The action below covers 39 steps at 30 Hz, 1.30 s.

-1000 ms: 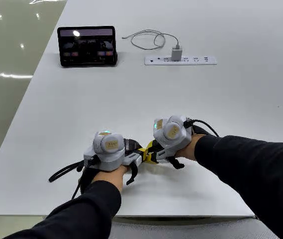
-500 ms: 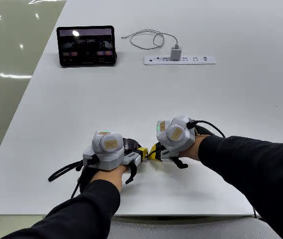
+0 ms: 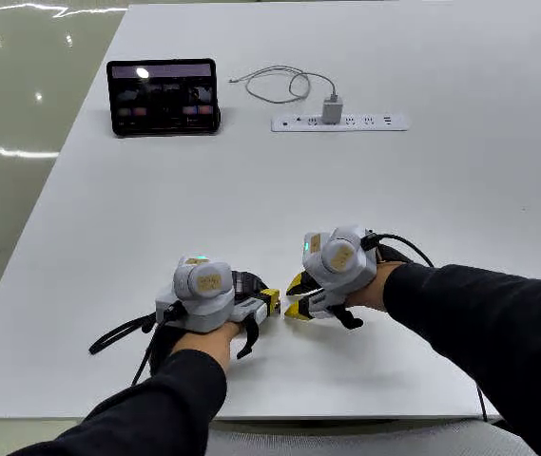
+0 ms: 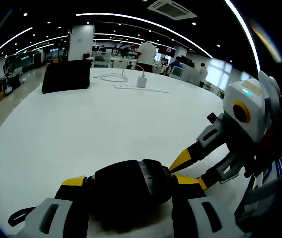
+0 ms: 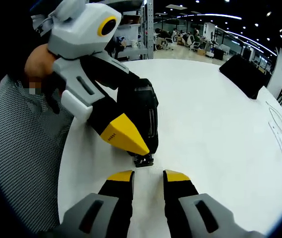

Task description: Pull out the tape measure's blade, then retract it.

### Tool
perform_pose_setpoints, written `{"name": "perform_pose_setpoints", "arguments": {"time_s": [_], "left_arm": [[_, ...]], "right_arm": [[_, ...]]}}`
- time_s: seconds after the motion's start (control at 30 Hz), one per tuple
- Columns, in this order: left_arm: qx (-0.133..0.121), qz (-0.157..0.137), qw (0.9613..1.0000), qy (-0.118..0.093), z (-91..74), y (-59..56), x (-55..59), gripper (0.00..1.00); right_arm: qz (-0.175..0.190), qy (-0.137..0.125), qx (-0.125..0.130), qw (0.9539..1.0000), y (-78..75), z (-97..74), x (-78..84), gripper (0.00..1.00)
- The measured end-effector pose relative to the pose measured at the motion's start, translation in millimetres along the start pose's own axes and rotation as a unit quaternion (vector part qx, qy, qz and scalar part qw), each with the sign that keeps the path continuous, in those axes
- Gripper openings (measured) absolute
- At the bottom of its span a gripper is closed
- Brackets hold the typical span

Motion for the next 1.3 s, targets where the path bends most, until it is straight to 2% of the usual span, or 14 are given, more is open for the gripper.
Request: {"name": "perform_pose_setpoints", "arguments": {"time_s": [0.1,0.13,0.2,0.27,0.3,0.4,0.6,0.7,0.77,0.8,0.9,0.97,1.17,1.3], "left_arm": [[0.001,0.005,0.9999,0.014,-0.4,0.2,-0.2,0.65],[-0.007,0.012,0.9998,0.012,-1.9,2.0,-2.2,0.66],[0.004,0.009,0.9999,0.010,-3.1,-0.1,-5.4,0.70],[0.024,0.011,0.9994,0.022,-2.8,-2.6,-5.9,0.73],[0.054,0.017,0.9981,0.022,0.7,-8.8,-6.1,0.77],[0.072,0.050,0.9945,0.056,-1.7,-7.2,2.3,0.90],[0.092,0.075,0.9915,0.053,-9.5,0.6,-6.7,1.00],[0.147,0.057,0.9851,0.068,-10.0,-10.2,-2.2,1.00],[0.148,0.074,0.9843,0.062,-14.0,-4.5,-5.8,1.00],[0.151,0.096,0.9815,0.068,-16.4,-1.4,-5.3,1.00],[0.152,0.115,0.9774,0.091,-24.1,6.6,2.6,1.00],[0.153,0.129,0.9761,0.084,-30.1,11.3,2.2,1.00],[0.161,0.122,0.9764,0.075,-48.0,26.6,-1.4,1.00],[0.172,0.135,0.9733,0.068,-63.5,29.0,-4.2,1.00]], "right_arm": [[0.016,-0.005,0.008,0.9998,-2.9,-5.6,-0.2,0.23],[0.021,-0.007,0.013,0.9997,-4.7,-8.3,-0.1,0.25],[0.026,-0.013,0.021,0.9993,-7.0,-11.3,0.5,0.28],[0.029,-0.015,0.025,0.9991,-6.9,-17.5,1.9,0.29],[0.035,-0.015,0.029,0.9989,-7.0,-19.9,3.8,0.31],[0.052,-0.016,0.035,0.9979,-6.7,-26.2,8.6,0.37],[0.068,-0.021,0.049,0.9962,-8.4,-37.5,18.0,0.42],[0.079,-0.025,0.057,0.9950,-10.9,-44.7,21.0,0.47],[0.094,-0.029,0.064,0.9931,-13.9,-50.0,22.9,0.50],[0.104,-0.029,0.069,0.9918,-15.2,-54.3,24.6,0.53],[0.111,-0.036,0.077,0.9902,-16.0,-64.9,31.1,0.57],[0.119,-0.039,0.083,0.9886,-16.1,-72.2,38.0,0.59],[0.127,-0.032,0.110,0.9853,-17.4,-92.3,61.0,0.68],[0.143,-0.043,0.119,0.9816,-18.1,-110.2,72.3,0.73]]}}
Point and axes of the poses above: the centre of the closed fingertips' face, and the gripper's own axes: z roughly forward along the fingers, y roughly to its left, x roughly out of its underside, the point moved 1 cm from there along -z, roughly backward along the fingers, and after that the axes turned 14 degrees about x, right-handed, at the moved point
